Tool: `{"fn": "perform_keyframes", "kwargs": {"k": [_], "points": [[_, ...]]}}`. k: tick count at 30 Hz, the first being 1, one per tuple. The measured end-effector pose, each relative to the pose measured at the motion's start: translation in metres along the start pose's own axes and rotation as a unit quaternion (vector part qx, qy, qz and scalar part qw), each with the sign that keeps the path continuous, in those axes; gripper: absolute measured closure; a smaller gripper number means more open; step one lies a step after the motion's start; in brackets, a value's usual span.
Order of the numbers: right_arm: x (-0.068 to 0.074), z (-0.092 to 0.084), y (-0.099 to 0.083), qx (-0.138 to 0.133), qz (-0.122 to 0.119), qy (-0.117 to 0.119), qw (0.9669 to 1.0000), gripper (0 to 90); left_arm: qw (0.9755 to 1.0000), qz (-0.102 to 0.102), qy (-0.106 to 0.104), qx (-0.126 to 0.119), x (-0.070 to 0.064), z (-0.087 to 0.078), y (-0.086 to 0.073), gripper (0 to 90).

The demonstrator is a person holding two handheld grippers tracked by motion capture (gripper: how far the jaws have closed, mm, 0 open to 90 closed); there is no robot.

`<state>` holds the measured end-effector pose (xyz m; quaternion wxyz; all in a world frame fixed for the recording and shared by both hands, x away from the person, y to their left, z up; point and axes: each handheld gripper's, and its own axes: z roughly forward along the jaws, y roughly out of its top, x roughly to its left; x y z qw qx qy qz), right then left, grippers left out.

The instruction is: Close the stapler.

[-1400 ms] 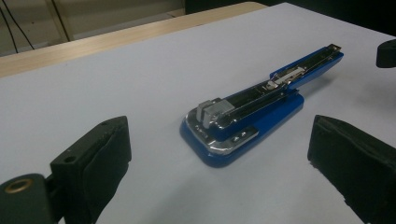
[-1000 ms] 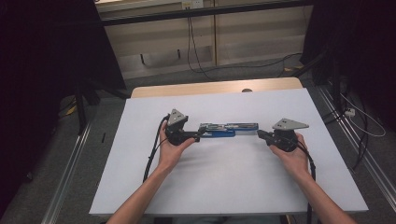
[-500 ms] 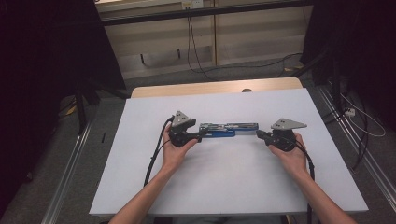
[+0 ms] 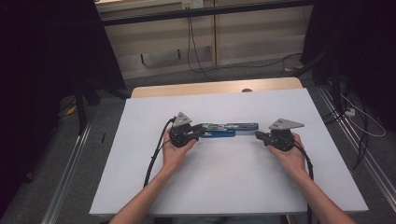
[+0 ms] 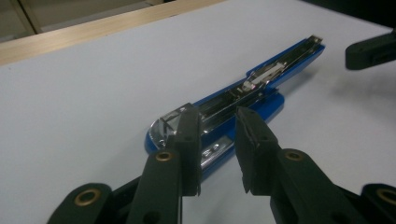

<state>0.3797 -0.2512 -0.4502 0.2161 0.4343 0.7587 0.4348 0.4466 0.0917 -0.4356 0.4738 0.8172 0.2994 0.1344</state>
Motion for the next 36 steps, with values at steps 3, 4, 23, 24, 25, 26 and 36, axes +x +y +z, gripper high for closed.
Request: {"fn": "perform_keyframes", "kwargs": {"k": [3, 4, 23, 24, 25, 26, 36], "points": [[-0.001, 0.0, 0.0, 0.0, 0.005, -0.001, 1.0, 90.0, 1.0, -0.001, 0.003, 0.006, 0.002, 0.002, -0.001, 81.8], [-0.001, 0.0, 0.0, 0.0, 0.005, -0.001, 1.0, 90.0, 1.0, -0.001, 0.003, 0.006, 0.002, 0.002, -0.001, 85.5], [-0.002, 0.004, -0.001, -0.001, 0.009, 0.001, 1.0, 90.0, 0.9988, 0.005, -0.012, 0.046, -0.001, 0.023, 0.008, 90.0], [-0.002, 0.004, -0.001, -0.001, 0.007, 0.001, 1.0, 90.0, 0.9989, 0.003, -0.013, 0.046, 0.0, 0.023, 0.007, 90.0], [-0.001, 0.004, -0.001, 0.0, 0.005, 0.002, 1.0, 90.0, 0.9988, 0.0, -0.011, 0.047, 0.002, 0.023, 0.007, 90.0], [-0.001, 0.004, -0.001, 0.0, 0.005, 0.002, 1.0, 90.0, 0.9988, 0.0, -0.011, 0.047, 0.002, 0.023, 0.007, 90.0], [0.0, 0.007, -0.001, 0.003, 0.007, 0.0, 1.0, 90.0, 0.9983, 0.002, -0.01, 0.057, 0.002, 0.029, 0.002, 90.0]]}}
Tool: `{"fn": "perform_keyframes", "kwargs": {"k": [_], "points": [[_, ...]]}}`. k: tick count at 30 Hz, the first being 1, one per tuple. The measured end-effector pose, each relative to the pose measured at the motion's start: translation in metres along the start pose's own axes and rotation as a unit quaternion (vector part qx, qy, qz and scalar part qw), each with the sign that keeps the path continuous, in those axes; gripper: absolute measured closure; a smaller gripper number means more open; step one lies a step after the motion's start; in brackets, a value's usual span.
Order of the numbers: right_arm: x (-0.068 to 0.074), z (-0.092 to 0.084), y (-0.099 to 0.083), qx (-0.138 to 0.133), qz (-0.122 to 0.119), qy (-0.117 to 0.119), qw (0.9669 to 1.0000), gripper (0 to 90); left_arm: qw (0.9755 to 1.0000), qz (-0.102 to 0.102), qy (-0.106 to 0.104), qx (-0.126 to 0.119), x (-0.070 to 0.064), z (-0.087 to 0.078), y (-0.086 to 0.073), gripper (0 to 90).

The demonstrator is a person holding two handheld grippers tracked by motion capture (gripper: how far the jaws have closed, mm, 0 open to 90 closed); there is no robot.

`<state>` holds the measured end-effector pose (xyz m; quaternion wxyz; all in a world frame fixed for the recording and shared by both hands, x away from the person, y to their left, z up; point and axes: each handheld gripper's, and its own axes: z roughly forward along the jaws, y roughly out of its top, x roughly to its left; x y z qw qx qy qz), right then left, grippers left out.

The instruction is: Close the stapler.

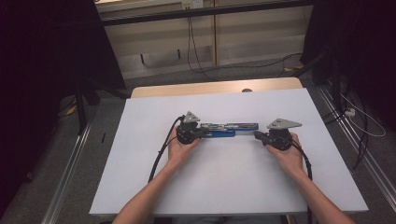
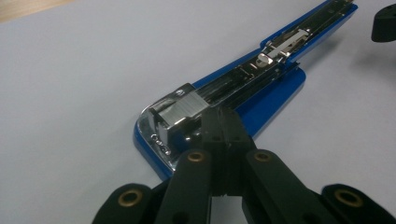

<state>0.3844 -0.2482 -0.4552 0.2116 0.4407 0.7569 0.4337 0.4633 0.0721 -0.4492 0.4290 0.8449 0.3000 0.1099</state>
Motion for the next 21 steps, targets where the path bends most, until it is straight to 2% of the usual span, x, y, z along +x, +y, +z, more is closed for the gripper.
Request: {"fn": "perform_keyframes", "kwargs": {"k": [3, 7, 12, 15, 16, 17, 21], "points": [[-0.0005, 0.0006, -0.0004, 0.003, 0.0, -0.002, 1.0, 90.0, 1.0, -0.003, 0.0, -0.001, 0.0005, -0.0004, -0.0002, 90.0], [-0.0004, 0.001, -0.0001, 0.006, -0.002, -0.004, 1.0, 90.0, 1.0, 0.004, 0.003, 0.001, 0.0005, -0.0008, -0.0001, 90.0], [-0.0024, 0.0024, 0.0002, 0.009, 0.0, -0.006, 0.9999, 90.0, 1.0, -0.002, -0.003, 0.001, 0.0021, -0.0012, -0.0005, 90.0], [-0.003, 0.0032, 0.0007, 0.011, -0.002, -0.008, 0.9999, 90.0, 1.0, -0.006, 0.004, 0.004, 0.0027, -0.0027, -0.0005, 90.0], [-0.003, 0.0032, 0.0007, 0.011, -0.002, -0.008, 0.9999, 90.0, 0.9999, 0.003, 0.012, 0.007, 0.0052, -0.0045, -0.0002, 90.0], [-0.0022, 0.0023, 0.0009, 0.013, -0.005, -0.007, 0.9999, 90.0, 0.9999, -0.012, 0.0, -0.002, 0.0066, -0.0041, -0.0027, 90.0], [-0.0043, 0.0024, 0.0016, 0.015, -0.001, -0.009, 0.9998, 90.0, 0.9999, -0.012, -0.001, -0.002, 0.0049, -0.0031, -0.0023, 90.0]]}}
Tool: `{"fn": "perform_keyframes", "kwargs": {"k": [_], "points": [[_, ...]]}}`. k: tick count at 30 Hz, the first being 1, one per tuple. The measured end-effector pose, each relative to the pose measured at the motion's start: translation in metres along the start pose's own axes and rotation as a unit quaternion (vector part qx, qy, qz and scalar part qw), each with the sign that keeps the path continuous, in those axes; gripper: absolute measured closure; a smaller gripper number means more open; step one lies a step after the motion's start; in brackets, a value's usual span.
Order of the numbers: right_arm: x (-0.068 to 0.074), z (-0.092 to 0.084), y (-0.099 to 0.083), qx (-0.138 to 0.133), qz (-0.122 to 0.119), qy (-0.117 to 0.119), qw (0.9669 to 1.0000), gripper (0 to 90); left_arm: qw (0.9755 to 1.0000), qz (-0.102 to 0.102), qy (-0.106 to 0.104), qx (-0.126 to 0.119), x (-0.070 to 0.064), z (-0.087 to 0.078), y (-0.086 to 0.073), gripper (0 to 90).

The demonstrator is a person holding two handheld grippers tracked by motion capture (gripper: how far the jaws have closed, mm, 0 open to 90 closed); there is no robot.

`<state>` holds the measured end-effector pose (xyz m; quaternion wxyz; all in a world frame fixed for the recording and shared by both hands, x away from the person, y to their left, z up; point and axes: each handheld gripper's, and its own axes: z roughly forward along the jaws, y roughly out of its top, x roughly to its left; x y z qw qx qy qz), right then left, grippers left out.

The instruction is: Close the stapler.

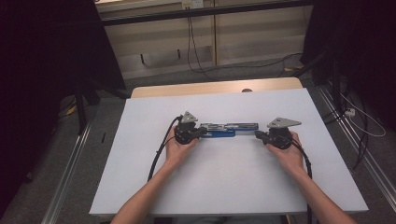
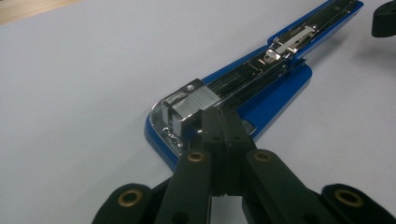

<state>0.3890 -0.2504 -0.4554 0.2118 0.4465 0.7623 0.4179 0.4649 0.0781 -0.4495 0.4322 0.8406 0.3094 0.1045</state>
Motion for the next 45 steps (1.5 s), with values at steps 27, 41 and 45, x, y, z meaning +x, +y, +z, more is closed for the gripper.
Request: {"fn": "perform_keyframes", "kwargs": {"k": [27, 41, 45], "points": [[-0.004, 0.01, 0.003, 0.042, -0.002, -0.003, 0.9991, 90.0, 1.0, 0.0, -0.002, -0.002, -0.001, 0.0, -0.001, 90.0], [-0.008, 0.016, 0.006, 0.061, -0.006, -0.011, 0.9981, 90.0, 1.0, 0.007, -0.005, -0.003, -0.001, 0.001, -0.001, 90.0], [-0.008, 0.018, 0.007, 0.066, -0.007, -0.011, 0.9978, 90.0, 1.0, 0.004, -0.006, -0.003, 0.0, 0.001, -0.001, 90.0]]}}
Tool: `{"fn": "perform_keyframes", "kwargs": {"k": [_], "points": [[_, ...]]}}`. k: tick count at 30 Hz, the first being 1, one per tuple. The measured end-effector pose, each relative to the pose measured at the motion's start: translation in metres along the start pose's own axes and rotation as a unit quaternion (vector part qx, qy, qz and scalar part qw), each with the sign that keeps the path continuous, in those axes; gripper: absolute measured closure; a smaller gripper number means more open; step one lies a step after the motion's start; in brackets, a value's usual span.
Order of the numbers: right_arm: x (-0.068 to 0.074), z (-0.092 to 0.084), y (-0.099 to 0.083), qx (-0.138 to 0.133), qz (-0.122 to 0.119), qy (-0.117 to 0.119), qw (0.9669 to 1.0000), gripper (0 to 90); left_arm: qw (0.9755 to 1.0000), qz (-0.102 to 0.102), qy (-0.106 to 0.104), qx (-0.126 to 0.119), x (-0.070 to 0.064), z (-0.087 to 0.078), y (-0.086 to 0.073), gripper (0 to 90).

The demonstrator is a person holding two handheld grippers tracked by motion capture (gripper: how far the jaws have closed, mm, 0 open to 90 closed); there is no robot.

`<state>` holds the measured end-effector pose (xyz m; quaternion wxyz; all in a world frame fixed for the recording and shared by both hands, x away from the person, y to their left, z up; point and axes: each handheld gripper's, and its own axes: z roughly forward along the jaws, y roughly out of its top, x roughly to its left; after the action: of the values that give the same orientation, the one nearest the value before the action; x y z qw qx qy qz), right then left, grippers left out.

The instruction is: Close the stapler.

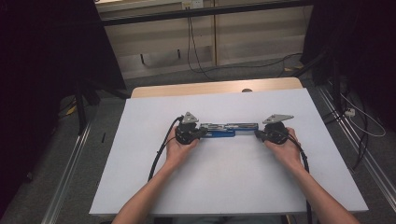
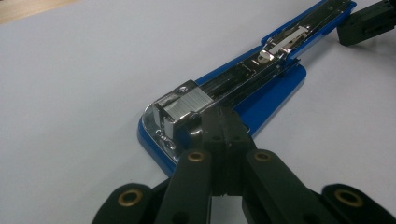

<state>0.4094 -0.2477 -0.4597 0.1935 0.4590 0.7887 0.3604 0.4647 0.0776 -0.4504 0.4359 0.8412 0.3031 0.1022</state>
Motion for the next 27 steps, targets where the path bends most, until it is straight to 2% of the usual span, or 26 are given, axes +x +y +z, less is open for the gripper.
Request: {"fn": "perform_keyframes", "kwargs": {"k": [6, 20, 22, 27], "points": [[0.0013, 0.002, 0.0057, 0.016, -0.01, -0.002, 0.9998, 90.0, 1.0, -0.002, -0.002, -0.001, 0.0005, 0.0, -0.0001, 90.0], [0.0007, 0.0037, 0.0052, 0.009, -0.008, 0.002, 0.9999, 90.0, 1.0, 0.0, -0.001, -0.002, 0.0007, 0.0001, -0.0005, 90.0], [0.0, 0.0037, 0.0052, 0.008, -0.009, 0.004, 0.9999, 90.0, 1.0, -0.008, -0.005, -0.002, 0.0009, 0.0, -0.0009, 90.0], [0.0, 0.0039, 0.0053, 0.007, -0.009, 0.004, 0.9999, 90.0, 0.9999, -0.009, -0.007, -0.004, 0.0016, 0.0001, -0.0013, 90.0]]}}
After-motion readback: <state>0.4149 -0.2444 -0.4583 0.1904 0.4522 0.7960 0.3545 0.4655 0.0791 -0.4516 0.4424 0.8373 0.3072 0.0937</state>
